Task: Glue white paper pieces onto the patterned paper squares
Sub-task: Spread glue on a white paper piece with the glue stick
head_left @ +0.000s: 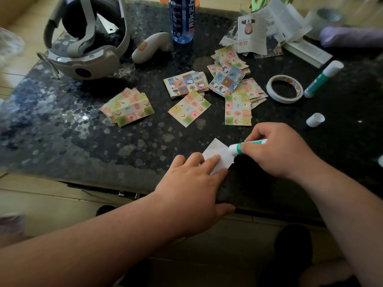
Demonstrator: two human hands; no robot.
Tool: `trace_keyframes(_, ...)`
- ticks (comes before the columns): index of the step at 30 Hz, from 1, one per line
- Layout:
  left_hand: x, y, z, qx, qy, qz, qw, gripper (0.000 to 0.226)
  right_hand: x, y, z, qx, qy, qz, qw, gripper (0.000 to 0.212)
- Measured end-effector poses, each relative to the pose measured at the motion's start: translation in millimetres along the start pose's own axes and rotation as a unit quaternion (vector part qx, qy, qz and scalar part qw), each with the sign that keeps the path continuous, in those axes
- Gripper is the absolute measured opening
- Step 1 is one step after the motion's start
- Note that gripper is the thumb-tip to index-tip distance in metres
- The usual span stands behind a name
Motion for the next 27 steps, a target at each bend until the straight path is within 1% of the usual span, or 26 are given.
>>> trace_keyframes(3,-1,-1,1,0.002,-0.004,0.000,1.000,0.077,3,-4,3,-0.016,-0.022,0.007,1.000,0.013)
trace_keyframes(8,1,-1,2,0.000,-0.014,-0.001,1.000,0.078,-1,0,1,0.002,-0.008,0.006,1.000,0.013)
trace_keyframes(12,1,-2,2,0.001,-0.015,-0.001,1.000,0.078,3,-5,5,-0.016,-0.033,0.013,0.999,0.014)
trace_keyframes(16,1,-2,1,0.004,-0.019,-0.001,1.000,0.076,3,-5,6,-0.010,-0.028,-0.001,1.000,0.015)
trace_keyframes(19,-3,-1,-2,0.009,-0.015,0.000,1.000,0.067,-2,-4,5,0.001,-0.024,-0.029,0.999,0.012)
trace_keyframes(22,-5,-4,-3,0.010,-0.010,0.008,1.000,0.053,-7,-2,4,0.019,-0.027,-0.074,0.997,0.009)
trace_keyframes(25,-5,-11,-6,0.013,-0.014,0.023,1.000,0.036,-7,-5,8,0.004,-0.032,-0.066,0.997,0.008)
trace_keyframes(27,-3,-16,-10,0.013,-0.021,0.027,0.999,0.031,-7,-9,12,-0.017,-0.029,-0.048,0.998,0.010)
Point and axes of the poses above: each hand's wrist, its own z-axis away from the middle knuckle, its own x-axis out of the palm, y = z × x, the point moved 10 cm from there along -z, towards the middle knuckle, and after that the axes turned 15 degrees about y, right-handed, at the moved point
